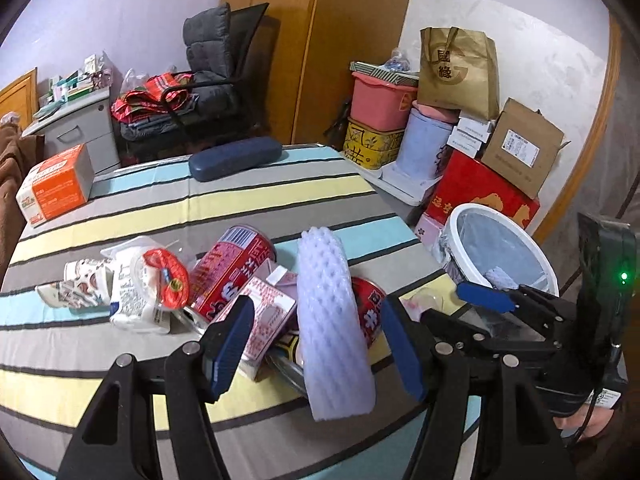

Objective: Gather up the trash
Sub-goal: 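Grasp a foam net with the left tool while the right tool grasps the plastic cup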

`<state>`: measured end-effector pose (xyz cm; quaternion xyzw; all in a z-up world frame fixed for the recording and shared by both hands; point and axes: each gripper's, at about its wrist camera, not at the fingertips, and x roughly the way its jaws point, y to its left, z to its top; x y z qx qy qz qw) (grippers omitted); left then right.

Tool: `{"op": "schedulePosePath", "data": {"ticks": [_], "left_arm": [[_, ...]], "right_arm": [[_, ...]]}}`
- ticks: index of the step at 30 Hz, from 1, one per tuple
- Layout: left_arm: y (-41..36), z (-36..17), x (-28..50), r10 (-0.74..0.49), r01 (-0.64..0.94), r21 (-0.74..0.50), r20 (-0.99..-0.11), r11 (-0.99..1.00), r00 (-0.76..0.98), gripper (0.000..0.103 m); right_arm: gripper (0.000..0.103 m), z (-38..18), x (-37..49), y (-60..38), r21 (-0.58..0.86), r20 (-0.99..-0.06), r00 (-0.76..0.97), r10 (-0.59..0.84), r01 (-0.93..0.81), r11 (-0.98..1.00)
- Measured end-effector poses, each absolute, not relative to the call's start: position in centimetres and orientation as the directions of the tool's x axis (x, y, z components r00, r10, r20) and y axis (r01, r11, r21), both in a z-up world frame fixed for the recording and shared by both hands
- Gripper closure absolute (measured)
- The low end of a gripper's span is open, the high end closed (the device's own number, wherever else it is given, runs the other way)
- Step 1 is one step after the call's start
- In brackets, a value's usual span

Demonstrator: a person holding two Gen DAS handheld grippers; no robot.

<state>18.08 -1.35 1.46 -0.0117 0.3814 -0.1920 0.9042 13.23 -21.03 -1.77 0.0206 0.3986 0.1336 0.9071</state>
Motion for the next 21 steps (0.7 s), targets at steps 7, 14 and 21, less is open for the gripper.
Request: {"op": "schedulePosePath", "data": {"ticks": [7,14,21], "left_arm": [[-1.9,0.6,19.0,-0.347,0.351,-0.149,-0.71,0.924,0.613,0.041],[-2.6,0.6,19.2,-0.327,0.363,-0.109,-0.712,0.925,0.621,0.057],[-2.5,0.6,19.3,-0.308,0.352,-0.092,-0.716,0.931,0.627,0.071]], "right_arm": [[0.04,-2.1,13.8,-21.0,0.143,-0.725,0.636,0.266,-0.239,0.96],[0.054,-2.4,14.4,-21.0,0.133,-0.73,0.631,0.264,-0.248,0.96],[0.071,-2.4,14.5,-21.1,0.143,-0.731,0.625,0.274,-0.252,0.957]]}}
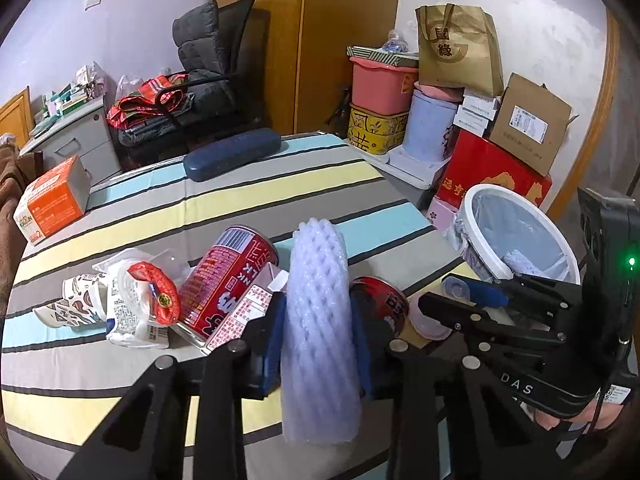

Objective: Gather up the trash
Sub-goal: 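Grasp a foam net with the left tool while the right tool grasps the plastic cup, then carry foam net and plastic cup over the trash bin with both tools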

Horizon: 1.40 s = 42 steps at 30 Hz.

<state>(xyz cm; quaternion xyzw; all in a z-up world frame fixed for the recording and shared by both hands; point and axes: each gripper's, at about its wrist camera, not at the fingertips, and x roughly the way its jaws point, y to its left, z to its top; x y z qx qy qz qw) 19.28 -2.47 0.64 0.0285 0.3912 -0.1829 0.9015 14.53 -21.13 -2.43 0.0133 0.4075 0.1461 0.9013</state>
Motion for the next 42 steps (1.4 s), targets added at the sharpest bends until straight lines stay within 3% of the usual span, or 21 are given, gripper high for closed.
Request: {"op": "schedulePosePath", "data": {"ticks": [23,42], "left_arm": [[-1.4,2.2,18.0,-0.316,0.325,-0.117,-0.67,0.939,0.672,0.072],[-7.0,5.3,15.9,-0.408,0.442,-0.107,-0.618,0.891,0.672,0.072]], "right_arm": [[0.071,-1.1,13.6,-21.9,0.161,-0.688,0.668,0.283,-0.24,0.957],[0.071,1.8,11.2,-26.4,0.161,-0.618,0.756,0.216,-0.147,0.976]]}}
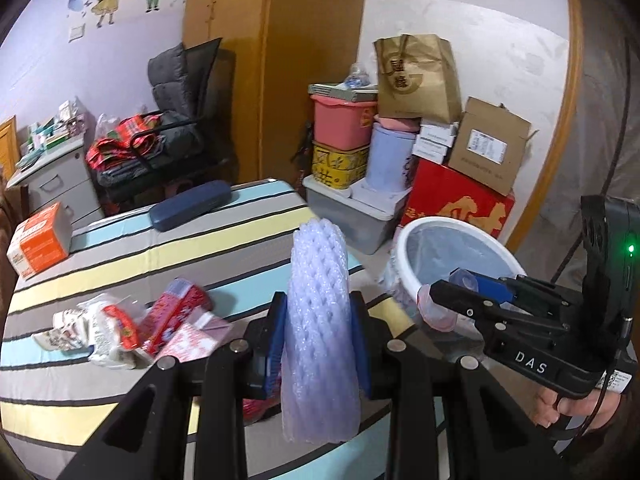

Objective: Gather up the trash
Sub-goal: 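Carry foam net and plastic cup over the trash bin with both tools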

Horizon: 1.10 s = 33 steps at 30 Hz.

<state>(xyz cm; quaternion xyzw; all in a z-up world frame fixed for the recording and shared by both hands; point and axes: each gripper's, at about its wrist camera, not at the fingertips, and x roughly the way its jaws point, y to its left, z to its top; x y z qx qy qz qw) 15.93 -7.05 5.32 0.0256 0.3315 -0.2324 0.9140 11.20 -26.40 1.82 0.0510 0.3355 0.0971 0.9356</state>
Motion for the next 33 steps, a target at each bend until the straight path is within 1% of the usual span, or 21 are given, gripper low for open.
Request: {"op": "schedulePosePath", "data": {"ticks": [9,19,27,33], "left_arm": [[-11.8,6.4,15.5,-0.471,0.516,-0.11,-0.601,0.849,0.646,0.071],[-18.5,6.5,15.6,-0.549,0.619,-0.119,-0.611,0.776,0.57,0.072],[-23.2,4.8,15.7,-0.569,0.669,-0.12,-0.647,0.734,0.508,0.071],[-26.1,3.2,16.0,-0.557,0.69,-0.101,-0.679,0.717,0.479,0.071]], "right_arm": [[0.071,2.6,10.1,-30.1,0.146,-0.603,0.785,0.145,-0.071,0.987],[0.071,3.0,9.0,-35.3,0.145,-0.599,0.799,0.048,0.049,0.988],[0.071,1.6,9.0,-38.6,0.136,-0.635,0.772,-0.006,0.119,0.983],[0.071,0.2,9.6,-40.5,0.129,-0.674,0.739,-0.022,0.147,0.981]]}}
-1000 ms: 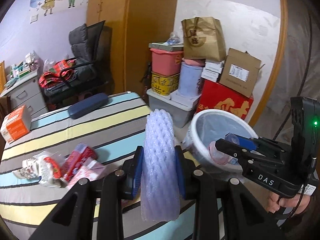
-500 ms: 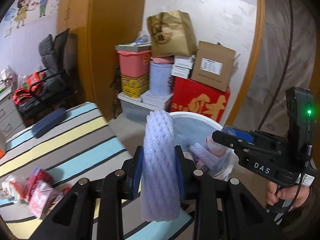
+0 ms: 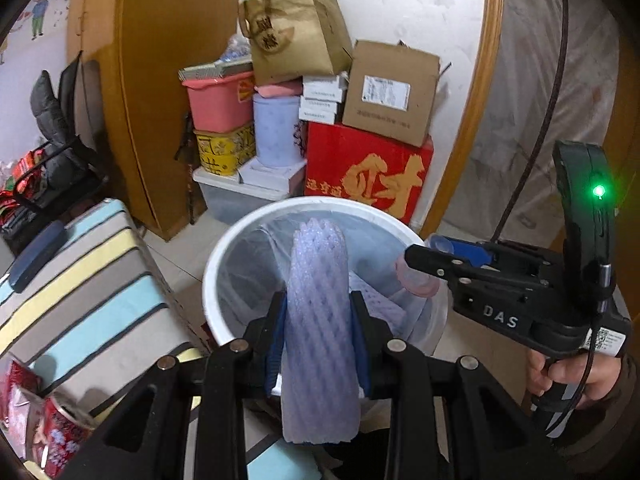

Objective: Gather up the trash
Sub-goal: 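Carry foam net and plastic cup over the trash bin with both tools, then open the left tool over the bin while the right tool releases the plastic cup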

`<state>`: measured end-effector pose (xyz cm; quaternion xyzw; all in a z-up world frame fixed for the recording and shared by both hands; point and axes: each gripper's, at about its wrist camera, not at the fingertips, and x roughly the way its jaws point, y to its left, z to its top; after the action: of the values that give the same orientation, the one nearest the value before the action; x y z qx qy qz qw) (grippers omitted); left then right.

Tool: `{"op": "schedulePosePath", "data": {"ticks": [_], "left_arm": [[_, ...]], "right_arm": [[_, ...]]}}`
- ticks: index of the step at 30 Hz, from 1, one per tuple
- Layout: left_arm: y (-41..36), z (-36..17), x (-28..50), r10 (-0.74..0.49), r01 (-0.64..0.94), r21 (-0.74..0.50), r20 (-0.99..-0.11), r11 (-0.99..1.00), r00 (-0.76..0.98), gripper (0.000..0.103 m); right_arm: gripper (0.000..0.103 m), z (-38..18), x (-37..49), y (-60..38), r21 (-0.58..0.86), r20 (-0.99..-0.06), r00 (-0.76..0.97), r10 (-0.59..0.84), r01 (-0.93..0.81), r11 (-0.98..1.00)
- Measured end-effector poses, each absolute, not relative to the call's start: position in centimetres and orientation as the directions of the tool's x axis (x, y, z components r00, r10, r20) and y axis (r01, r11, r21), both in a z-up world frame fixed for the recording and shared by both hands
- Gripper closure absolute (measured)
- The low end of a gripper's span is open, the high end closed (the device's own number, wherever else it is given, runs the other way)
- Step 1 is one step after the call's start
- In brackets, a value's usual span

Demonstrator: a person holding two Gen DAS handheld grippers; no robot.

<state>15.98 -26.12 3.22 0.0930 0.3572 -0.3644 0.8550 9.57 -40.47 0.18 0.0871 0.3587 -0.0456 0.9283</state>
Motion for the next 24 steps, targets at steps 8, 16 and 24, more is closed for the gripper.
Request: {"op": "schedulePosePath", "data": {"ticks": [8,16,24], "left_arm": [[-27.3,1.9,16.8,-0.55,0.683,-0.115,-0.694,0.722,0.465,0.07],[-26.5,1.8,17.1,-0.55,0.664,-0.13,-0.688,0.736,0.474,0.041],[-24.9,2.3,17.0,-0.548,0.651,-0.129,-0.674,0.748,0.495,0.041]], "right_arm": [[0.071,-1.3,10.5,-41.4,0.098,-0.716,0.697,-0.043,0.161,0.982],[0.037,-1.7,11.0,-41.8,0.106,-0.736,0.676,-0.034,0.166,0.98],[0.034,-1.2,11.0,-41.3,0.107,-0.725,0.687,-0.043,0.174,0.979]]}}
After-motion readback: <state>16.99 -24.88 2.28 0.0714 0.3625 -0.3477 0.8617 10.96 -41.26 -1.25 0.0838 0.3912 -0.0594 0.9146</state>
